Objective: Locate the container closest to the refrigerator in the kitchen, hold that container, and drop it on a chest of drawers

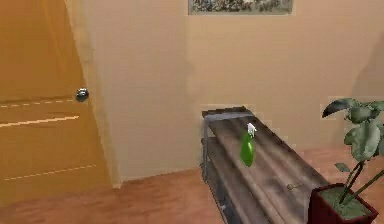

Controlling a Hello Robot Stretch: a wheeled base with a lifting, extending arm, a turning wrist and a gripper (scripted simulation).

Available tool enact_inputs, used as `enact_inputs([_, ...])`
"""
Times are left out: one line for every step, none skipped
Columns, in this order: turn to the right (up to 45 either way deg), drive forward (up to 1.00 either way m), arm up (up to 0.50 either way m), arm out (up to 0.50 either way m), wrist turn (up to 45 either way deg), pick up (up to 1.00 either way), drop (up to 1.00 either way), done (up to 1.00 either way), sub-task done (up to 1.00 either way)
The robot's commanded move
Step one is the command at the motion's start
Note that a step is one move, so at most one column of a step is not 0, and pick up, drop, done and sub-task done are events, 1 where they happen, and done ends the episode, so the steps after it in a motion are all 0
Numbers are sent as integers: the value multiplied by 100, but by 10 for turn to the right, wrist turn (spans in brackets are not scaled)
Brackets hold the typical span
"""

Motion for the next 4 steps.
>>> enact_inputs([0,50,0,0,0,0,0,0,0])
enact_inputs([-450,0,0,0,0,0,0,0,0])
enact_inputs([0,0,50,0,0,0,0,0,0])
enact_inputs([0,0,28,0,0,0,0,0,0])
